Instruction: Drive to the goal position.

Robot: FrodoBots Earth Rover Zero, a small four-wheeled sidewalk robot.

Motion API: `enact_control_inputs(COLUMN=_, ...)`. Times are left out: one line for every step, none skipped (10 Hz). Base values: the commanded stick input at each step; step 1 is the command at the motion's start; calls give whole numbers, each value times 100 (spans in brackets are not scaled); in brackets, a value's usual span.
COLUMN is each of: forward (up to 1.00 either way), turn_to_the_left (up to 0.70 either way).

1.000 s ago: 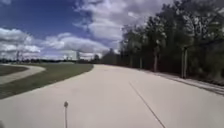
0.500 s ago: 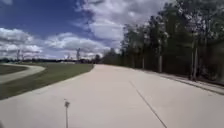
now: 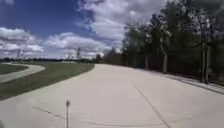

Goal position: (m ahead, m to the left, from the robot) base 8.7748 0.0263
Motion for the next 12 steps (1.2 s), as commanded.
enact_control_inputs(forward=100, turn_to_the_left=0)
enact_control_inputs(forward=100, turn_to_the_left=0)
enact_control_inputs(forward=100, turn_to_the_left=0)
enact_control_inputs(forward=100, turn_to_the_left=0)
enact_control_inputs(forward=100, turn_to_the_left=0)
enact_control_inputs(forward=100, turn_to_the_left=0)
enact_control_inputs(forward=100, turn_to_the_left=0)
enact_control_inputs(forward=100, turn_to_the_left=0)
enact_control_inputs(forward=100, turn_to_the_left=0)
enact_control_inputs(forward=100, turn_to_the_left=0)
enact_control_inputs(forward=100, turn_to_the_left=0)
enact_control_inputs(forward=100, turn_to_the_left=0)
